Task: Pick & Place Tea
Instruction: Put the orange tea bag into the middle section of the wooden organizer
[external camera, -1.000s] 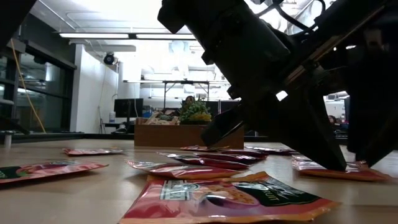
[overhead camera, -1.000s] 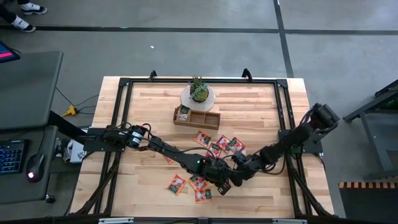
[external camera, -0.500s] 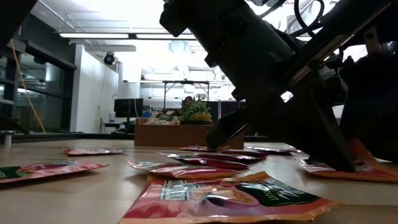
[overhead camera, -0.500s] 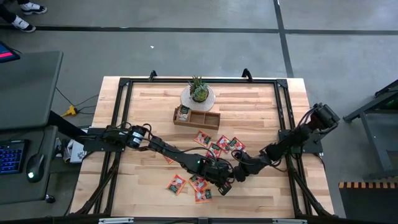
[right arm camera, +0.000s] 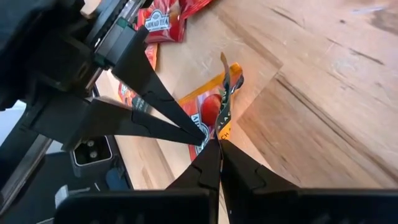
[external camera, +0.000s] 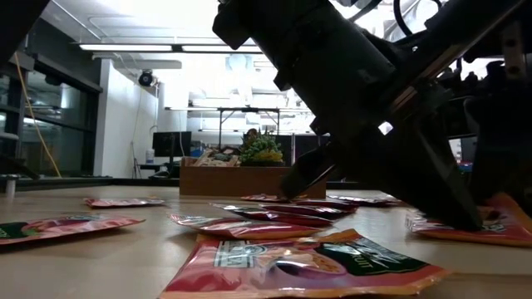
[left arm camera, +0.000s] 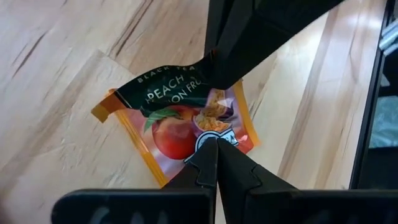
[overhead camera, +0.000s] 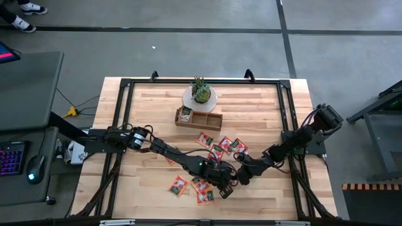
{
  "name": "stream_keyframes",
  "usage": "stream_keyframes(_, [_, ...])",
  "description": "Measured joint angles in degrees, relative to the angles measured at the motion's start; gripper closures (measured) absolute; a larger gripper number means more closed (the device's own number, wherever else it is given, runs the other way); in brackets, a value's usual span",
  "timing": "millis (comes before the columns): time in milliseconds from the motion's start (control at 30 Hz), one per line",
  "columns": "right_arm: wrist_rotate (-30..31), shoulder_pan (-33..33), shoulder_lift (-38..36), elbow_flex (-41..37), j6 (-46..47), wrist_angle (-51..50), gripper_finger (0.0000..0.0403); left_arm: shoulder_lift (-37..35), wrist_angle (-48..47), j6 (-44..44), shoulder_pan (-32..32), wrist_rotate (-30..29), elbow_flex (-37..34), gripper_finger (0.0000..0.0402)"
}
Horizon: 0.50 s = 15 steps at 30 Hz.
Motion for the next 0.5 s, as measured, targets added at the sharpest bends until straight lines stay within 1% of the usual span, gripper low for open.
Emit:
stream_keyframes(100, [-0.1,0.0,-0.5,-0.2,-0.8,-0.2,0.0402,-1.0,-0.1,2.3,0.0,0.0,0.0,0.0395])
stream_keyframes(200, [0.4,0.1,-1.4,-0.3,-1.5,-0.9,0.0402,-2.0,0.0,5.8,0.0,0.3,-0.1,0.0371])
stream_keyframes(333, [1.0,0.1,-2.1,-0.3,-1.9,-1.7,0.0402,-3.7,-1.1,9.9,0.1,-0.2,-0.3,0.0317])
stream_keyframes(433, [1.2,0.1,-2.2,-0.2,-2.3,-2.1,0.0402,-4.8,-2.2,10.2,0.5,0.0,-0.3,0.0271])
stream_keyframes(500, [1.1,0.1,-2.3,-0.3,-3.0,-2.2,0.0402,-6.3,-4.5,10.7,0.5,0.0,-0.5,0.0244])
